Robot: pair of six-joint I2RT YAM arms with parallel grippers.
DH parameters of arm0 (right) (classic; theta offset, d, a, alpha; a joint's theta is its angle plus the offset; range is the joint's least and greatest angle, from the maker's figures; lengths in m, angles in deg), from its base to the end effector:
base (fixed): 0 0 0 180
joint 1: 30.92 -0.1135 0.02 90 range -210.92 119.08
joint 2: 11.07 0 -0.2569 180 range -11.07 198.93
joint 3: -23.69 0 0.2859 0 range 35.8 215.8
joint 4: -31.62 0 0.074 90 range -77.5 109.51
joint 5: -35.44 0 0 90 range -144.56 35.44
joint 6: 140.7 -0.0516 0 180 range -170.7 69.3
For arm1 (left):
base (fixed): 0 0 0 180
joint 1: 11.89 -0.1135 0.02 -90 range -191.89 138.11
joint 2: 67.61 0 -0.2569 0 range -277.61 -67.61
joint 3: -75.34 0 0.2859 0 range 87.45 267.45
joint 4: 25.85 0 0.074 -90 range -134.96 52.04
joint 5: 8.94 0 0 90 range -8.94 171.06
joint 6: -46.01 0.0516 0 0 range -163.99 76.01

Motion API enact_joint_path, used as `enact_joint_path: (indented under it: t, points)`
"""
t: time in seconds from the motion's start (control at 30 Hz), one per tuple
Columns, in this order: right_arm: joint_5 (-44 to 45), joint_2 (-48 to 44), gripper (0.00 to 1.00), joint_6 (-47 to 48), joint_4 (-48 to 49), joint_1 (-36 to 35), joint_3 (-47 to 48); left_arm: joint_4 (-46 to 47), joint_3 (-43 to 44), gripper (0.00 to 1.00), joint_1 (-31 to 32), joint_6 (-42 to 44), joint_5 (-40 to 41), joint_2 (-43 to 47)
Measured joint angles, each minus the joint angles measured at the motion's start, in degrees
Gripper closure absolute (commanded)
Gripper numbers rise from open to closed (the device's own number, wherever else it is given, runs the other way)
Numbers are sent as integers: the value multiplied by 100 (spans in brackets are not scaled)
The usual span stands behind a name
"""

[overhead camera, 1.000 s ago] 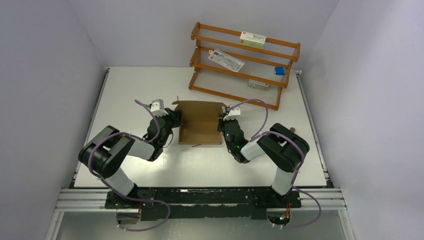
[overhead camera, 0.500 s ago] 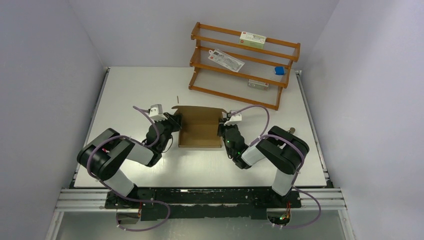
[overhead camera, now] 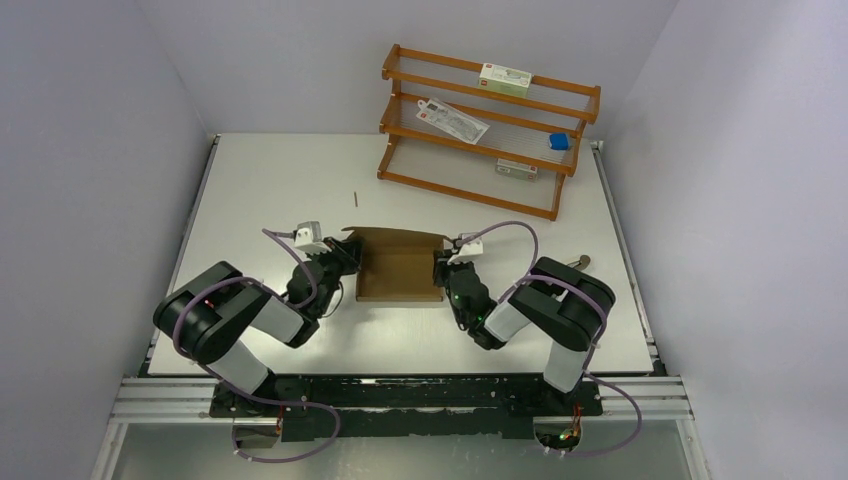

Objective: Fold the paper box

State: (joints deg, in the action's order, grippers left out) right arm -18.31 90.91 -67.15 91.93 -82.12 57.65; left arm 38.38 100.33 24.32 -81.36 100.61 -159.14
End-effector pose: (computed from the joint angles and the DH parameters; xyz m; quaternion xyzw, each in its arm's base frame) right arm 0.2086 0.2107 0.0842 -0.0184 0.7441 0.1535 0.6499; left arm 0.2226 -0.1416 0.1031 -0.1248 0.7095 -0.3108 0.6200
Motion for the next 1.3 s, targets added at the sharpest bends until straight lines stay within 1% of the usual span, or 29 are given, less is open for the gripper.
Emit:
enact_joint_path:
  t: [0.17,0.3,0.4,0.47,0.6,0.77,0.83,0.93,1.03,1.17,1.3]
  points:
    - [7,70,79,-76,-7,-70,-39,326,-68,74,109,-223,155,-186]
    - [-7,105,73,-157,-166,-129,-120,380,-72,70,402,-319,271,-269]
    - [-334,81,68,-269,-291,-297,-195,249,-144,66,702,-409,28,-293]
    - [-481,-39,64,-321,-385,-391,-280,46,-284,61,787,-417,-44,-260]
    - [-555,-439,57,-396,-616,-393,-448,-702,-505,46,800,-387,-55,13]
    - [-597,-1248,47,-439,-1327,-393,-557,-1543,-533,34,804,-203,37,1027]
    - [-629,-1705,44,-476,-1784,-393,-549,-1882,-531,30,807,-87,59,1508]
    - [-717,-2422,40,-527,-2756,-393,-437,-2564,-483,25,811,157,76,2271]
    - [-868,-3169,34,-446,-4197,-376,4,-3475,-278,22,813,433,46,3027]
    - [-1196,-3810,28,-155,-6137,-162,1043,-4852,293,18,811,743,-50,3742]
    - [-1751,-3847,31,275,-7834,540,2199,-6205,1231,18,741,1003,-210,3869]
